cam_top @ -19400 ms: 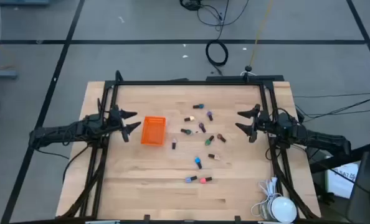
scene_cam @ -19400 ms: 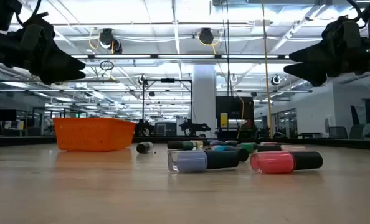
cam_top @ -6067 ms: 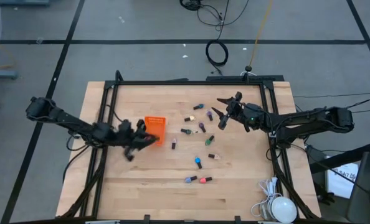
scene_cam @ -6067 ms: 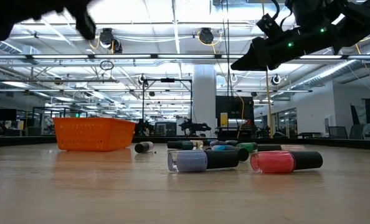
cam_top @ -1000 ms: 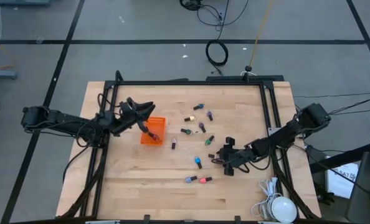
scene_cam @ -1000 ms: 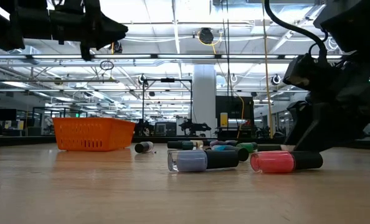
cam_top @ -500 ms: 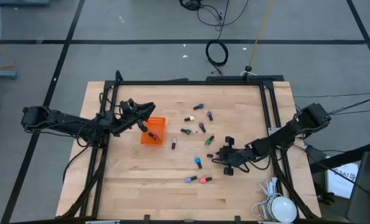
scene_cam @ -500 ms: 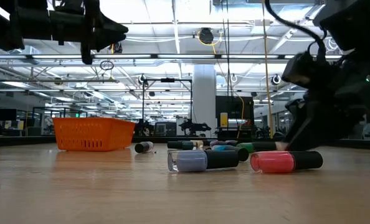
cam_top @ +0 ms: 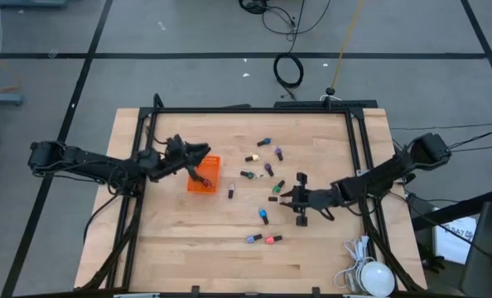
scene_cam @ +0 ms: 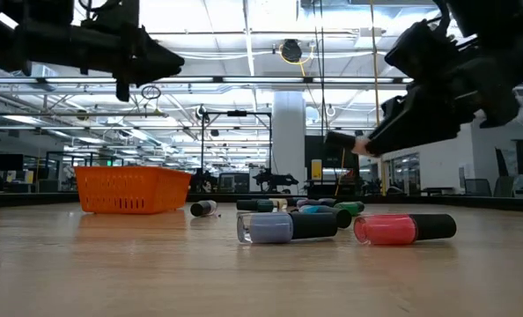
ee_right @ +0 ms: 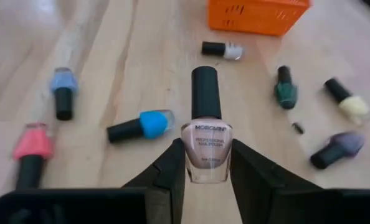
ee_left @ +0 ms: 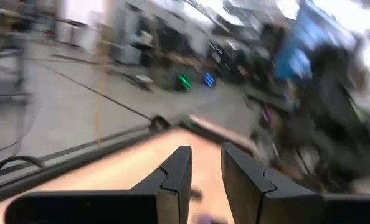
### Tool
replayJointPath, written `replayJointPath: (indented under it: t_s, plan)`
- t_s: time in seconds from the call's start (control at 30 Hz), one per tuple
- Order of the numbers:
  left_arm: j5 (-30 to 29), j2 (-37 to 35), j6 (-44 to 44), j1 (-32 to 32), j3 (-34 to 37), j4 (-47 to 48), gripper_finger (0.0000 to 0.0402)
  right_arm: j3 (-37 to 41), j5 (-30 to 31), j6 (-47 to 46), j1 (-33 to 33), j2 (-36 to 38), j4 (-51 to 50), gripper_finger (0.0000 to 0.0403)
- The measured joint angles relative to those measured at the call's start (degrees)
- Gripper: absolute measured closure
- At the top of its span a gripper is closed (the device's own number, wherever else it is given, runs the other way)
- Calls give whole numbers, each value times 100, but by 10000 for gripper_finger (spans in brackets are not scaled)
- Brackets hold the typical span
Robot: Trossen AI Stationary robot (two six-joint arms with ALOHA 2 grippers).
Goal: Pick & Place Nail Polish
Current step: Put the right brown nail polish into the orange basket
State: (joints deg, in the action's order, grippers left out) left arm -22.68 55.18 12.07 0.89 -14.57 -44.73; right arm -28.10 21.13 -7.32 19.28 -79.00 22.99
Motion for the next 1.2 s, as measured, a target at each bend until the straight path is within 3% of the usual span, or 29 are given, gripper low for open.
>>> replayJointPath:
  t_s: [0.17, 0.37, 0.57, 0.7, 0.9, 1.07, 1.2]
  plan:
    - [1566, 77, -995, -80, 2, 676, 321, 0, 1, 505, -428, 1, 290, 312]
    - [1573, 666, -790, -425, 2, 533, 321, -2, -346, 650, -802, 2, 635, 311]
    - [1551, 1921, -874, -484, -67, -932, 320, -2, -331, 685, -835, 2, 634, 311]
    - [1561, 2691, -162, -268, -703, -911, 300, -2, -324, 865, -870, 2, 701, 311]
    - [1698, 3864, 1528, 14, -2093, 4, 228, -2, -94, 1525, -957, 2, 866, 310]
    - [2190, 4562, 1711, 127, -3050, 799, 180, -2, 316, 2221, -946, 2, 782, 310]
    - [2429, 4830, 1614, 133, -3474, 877, 161, -2, 410, 2349, -946, 2, 766, 310]
